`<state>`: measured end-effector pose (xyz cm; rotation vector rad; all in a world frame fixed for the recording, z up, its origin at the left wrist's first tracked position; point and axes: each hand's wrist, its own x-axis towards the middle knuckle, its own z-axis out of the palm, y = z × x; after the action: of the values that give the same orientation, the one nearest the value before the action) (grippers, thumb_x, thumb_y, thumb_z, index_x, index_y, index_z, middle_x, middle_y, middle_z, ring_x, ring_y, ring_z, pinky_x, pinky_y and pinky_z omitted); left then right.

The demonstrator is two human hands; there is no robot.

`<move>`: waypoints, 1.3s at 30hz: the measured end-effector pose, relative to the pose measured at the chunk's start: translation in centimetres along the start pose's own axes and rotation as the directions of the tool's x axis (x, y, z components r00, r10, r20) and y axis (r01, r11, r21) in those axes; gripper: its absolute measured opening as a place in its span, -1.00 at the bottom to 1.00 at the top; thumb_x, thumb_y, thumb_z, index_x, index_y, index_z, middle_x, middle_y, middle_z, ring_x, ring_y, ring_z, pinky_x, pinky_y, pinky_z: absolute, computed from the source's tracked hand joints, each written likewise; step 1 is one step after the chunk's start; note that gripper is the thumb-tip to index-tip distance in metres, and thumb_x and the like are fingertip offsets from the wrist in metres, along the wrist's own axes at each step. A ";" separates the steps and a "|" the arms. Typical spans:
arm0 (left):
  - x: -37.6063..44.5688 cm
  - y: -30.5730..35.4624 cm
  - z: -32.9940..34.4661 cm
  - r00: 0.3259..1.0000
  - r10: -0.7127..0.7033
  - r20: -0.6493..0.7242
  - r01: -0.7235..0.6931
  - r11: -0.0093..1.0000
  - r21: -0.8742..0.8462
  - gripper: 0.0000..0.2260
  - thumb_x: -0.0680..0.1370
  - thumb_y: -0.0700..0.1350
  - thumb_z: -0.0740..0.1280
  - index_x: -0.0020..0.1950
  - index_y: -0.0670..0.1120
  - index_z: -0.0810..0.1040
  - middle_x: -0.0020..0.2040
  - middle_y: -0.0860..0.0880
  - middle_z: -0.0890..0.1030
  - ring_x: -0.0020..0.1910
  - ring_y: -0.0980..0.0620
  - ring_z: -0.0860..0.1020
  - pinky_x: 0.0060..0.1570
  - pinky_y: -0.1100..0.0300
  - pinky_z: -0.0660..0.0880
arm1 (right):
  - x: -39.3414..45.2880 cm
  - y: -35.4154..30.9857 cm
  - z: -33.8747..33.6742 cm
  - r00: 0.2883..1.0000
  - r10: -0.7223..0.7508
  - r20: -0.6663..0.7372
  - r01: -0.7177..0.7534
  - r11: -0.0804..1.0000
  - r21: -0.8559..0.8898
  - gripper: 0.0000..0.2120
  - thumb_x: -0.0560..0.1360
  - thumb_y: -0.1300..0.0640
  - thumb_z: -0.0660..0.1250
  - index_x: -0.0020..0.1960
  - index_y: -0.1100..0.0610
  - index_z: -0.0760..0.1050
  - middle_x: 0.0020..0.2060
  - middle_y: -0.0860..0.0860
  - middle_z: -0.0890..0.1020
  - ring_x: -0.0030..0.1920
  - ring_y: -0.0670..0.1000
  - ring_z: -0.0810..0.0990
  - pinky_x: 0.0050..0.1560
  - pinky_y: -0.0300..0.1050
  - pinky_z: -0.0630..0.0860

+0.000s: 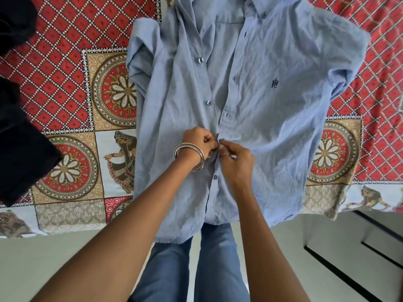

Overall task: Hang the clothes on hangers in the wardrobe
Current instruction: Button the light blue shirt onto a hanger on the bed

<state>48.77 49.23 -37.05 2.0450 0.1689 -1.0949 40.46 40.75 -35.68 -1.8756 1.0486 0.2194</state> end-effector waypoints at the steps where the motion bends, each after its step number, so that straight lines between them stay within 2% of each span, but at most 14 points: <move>1: -0.1 -0.1 0.0 1.000 -0.018 0.002 0.018 1.000 -0.020 -0.96 0.47 -0.31 0.40 -0.16 -0.29 0.62 -0.32 -0.21 0.62 -0.41 -0.09 0.60 -0.26 0.03 0.63 | 0.3 0.4 -0.2 0.999 0.024 0.041 -0.026 0.999 0.043 -0.82 0.52 0.19 0.33 0.05 0.15 0.68 -0.12 0.04 0.72 -0.08 -0.03 0.67 0.02 -0.04 0.60; 6: -0.4 -0.6 0.6 0.996 -0.072 -0.050 0.066 0.990 -0.122 -0.93 0.50 -0.29 0.38 -0.13 -0.29 0.63 -0.31 -0.17 0.63 -0.38 -0.07 0.61 -0.23 0.04 0.64 | 2.1 0.8 -1.3 0.955 0.168 0.246 -0.228 0.944 0.239 -0.89 0.47 0.35 0.38 -0.10 0.22 0.67 -0.27 0.18 0.69 -0.21 0.19 0.69 -0.12 0.05 0.63; 8: -0.5 -0.7 0.7 0.993 -0.092 -0.077 0.082 0.990 -0.118 -0.82 0.54 -0.19 0.37 -0.14 -0.32 0.63 -0.22 -0.24 0.66 -0.31 -0.13 0.64 -0.20 -0.02 0.63 | 2.5 0.5 -1.7 0.942 0.167 0.292 -0.237 0.945 0.224 -0.89 0.43 0.35 0.44 -0.19 0.18 0.66 -0.35 0.11 0.68 -0.28 0.10 0.69 -0.17 -0.03 0.61; 11: -0.5 -0.6 1.0 0.988 -0.101 -0.113 0.088 0.990 -0.111 -0.73 0.47 -0.01 0.45 -0.19 -0.24 0.66 -0.24 -0.23 0.67 -0.22 -0.18 0.65 -0.15 -0.05 0.61 | 3.0 0.0 -1.9 0.947 0.123 0.297 -0.169 0.976 0.135 -0.93 0.40 0.34 0.47 -0.18 0.20 0.66 -0.36 0.09 0.68 -0.32 0.03 0.68 -0.17 -0.01 0.65; 15: -0.4 -0.5 0.9 0.979 -0.127 -0.159 0.111 0.989 -0.101 -0.87 0.43 -0.13 0.49 -0.10 -0.17 0.70 -0.19 -0.15 0.69 -0.16 -0.08 0.66 -0.05 0.02 0.59 | 2.5 -0.4 -1.1 0.980 -0.001 0.200 0.007 1.000 -0.029 -0.94 0.37 0.31 0.49 -0.16 0.22 0.67 -0.34 0.05 0.67 -0.31 -0.03 0.62 -0.14 -0.14 0.58; 20: -0.4 -0.3 1.2 0.970 -0.111 -0.218 0.093 0.991 -0.092 -0.91 0.43 -0.22 0.47 -0.11 -0.21 0.68 -0.18 -0.17 0.69 -0.20 -0.07 0.63 -0.03 0.01 0.58 | 2.0 -0.5 -0.8 0.985 0.067 0.160 -0.076 0.996 0.051 -0.81 0.35 0.30 0.49 -0.33 0.06 0.57 -0.43 -0.01 0.62 -0.35 0.01 0.61 -0.19 -0.08 0.55; 22: -0.4 -0.6 1.6 0.961 -0.136 -0.240 0.097 0.981 -0.167 -0.94 0.42 -0.27 0.47 -0.13 -0.21 0.67 -0.19 -0.19 0.68 -0.23 -0.05 0.60 -0.03 -0.05 0.58 | 2.1 -0.4 -1.0 0.969 0.139 0.205 -0.173 0.972 0.161 -0.83 0.40 0.31 0.46 -0.32 0.12 0.59 -0.43 0.03 0.61 -0.37 0.02 0.57 -0.27 -0.08 0.55; 25: -0.1 -1.1 1.7 0.964 -0.160 -0.213 0.103 0.961 -0.255 -0.91 0.43 -0.33 0.44 -0.09 -0.20 0.63 -0.13 -0.21 0.68 -0.18 -0.09 0.62 0.03 -0.05 0.57 | 2.7 -0.5 -1.3 0.907 0.205 0.369 -0.333 0.885 0.327 -0.85 0.47 0.39 0.33 -0.27 0.27 0.55 -0.45 0.08 0.52 -0.41 -0.02 0.47 -0.35 -0.16 0.47; 28: -0.2 -1.0 1.8 0.976 -0.145 -0.163 0.089 0.947 -0.307 -0.88 0.46 -0.35 0.40 -0.06 -0.17 0.59 -0.10 -0.23 0.66 -0.19 -0.08 0.62 0.07 -0.01 0.56 | 3.4 -0.7 -1.8 0.855 0.222 0.468 -0.363 0.902 0.234 -0.80 0.52 0.39 0.26 -0.25 0.23 0.50 -0.51 -0.04 0.47 -0.47 -0.11 0.40 -0.39 -0.21 0.37; 31: -0.1 -0.9 1.9 0.974 -0.193 -0.119 0.141 0.928 -0.345 -0.82 0.47 -0.32 0.41 -0.01 -0.11 0.51 -0.17 -0.18 0.62 -0.26 -0.01 0.56 0.01 0.03 0.55 | 3.9 -0.5 -1.9 0.831 0.256 0.493 -0.354 0.928 0.115 -0.77 0.54 0.37 0.23 -0.24 0.16 0.49 -0.47 -0.07 0.50 -0.42 -0.11 0.44 -0.30 -0.13 0.47; 34: 0.0 -0.8 2.1 0.968 -0.157 -0.198 0.143 0.986 -0.087 -0.78 0.43 -0.20 0.46 0.02 -0.08 0.53 -0.21 -0.13 0.63 -0.21 -0.08 0.57 -0.01 0.00 0.54 | 4.3 -0.2 -1.3 0.858 0.272 0.437 -0.248 0.962 -0.111 -0.85 0.52 0.28 0.27 -0.20 0.12 0.51 -0.30 0.02 0.59 -0.22 0.04 0.54 0.00 0.02 0.55; 36: -0.2 -0.1 2.1 0.946 -0.055 -0.319 0.091 0.991 0.100 -0.81 0.44 -0.19 0.43 0.03 -0.11 0.55 -0.17 -0.13 0.66 -0.13 -0.12 0.60 -0.01 0.01 0.51 | 4.4 -0.7 -1.3 0.926 0.193 0.323 -0.086 0.944 -0.318 -0.90 0.51 0.25 0.27 -0.12 0.19 0.56 -0.16 0.10 0.65 -0.07 0.14 0.58 0.04 -0.06 0.45; 37: -0.1 0.3 1.9 0.925 0.020 -0.379 0.029 0.992 0.122 -0.84 0.44 -0.23 0.39 0.01 -0.13 0.56 -0.18 -0.12 0.66 -0.11 -0.13 0.60 -0.02 0.02 0.51 | 4.5 -1.3 -1.3 0.965 0.124 0.233 -0.037 0.938 -0.344 -0.90 0.51 0.24 0.26 -0.08 0.22 0.56 -0.11 0.14 0.66 -0.03 0.17 0.58 0.00 -0.07 0.44; 39: 0.2 1.2 1.3 0.864 0.166 -0.475 -0.117 0.985 0.130 -0.85 0.44 -0.31 0.30 -0.03 -0.18 0.58 -0.21 -0.11 0.66 -0.13 -0.13 0.61 -0.06 0.04 0.51 | 4.9 -2.5 -1.4 0.999 -0.002 0.050 0.014 0.968 -0.249 -0.93 0.52 0.23 0.30 -0.04 0.22 0.53 -0.11 0.16 0.65 -0.05 0.18 0.59 -0.01 -0.03 0.46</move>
<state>48.60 47.42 -36.89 2.3482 0.2151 -0.4878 45.02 37.25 -35.93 -2.0871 1.0170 0.4075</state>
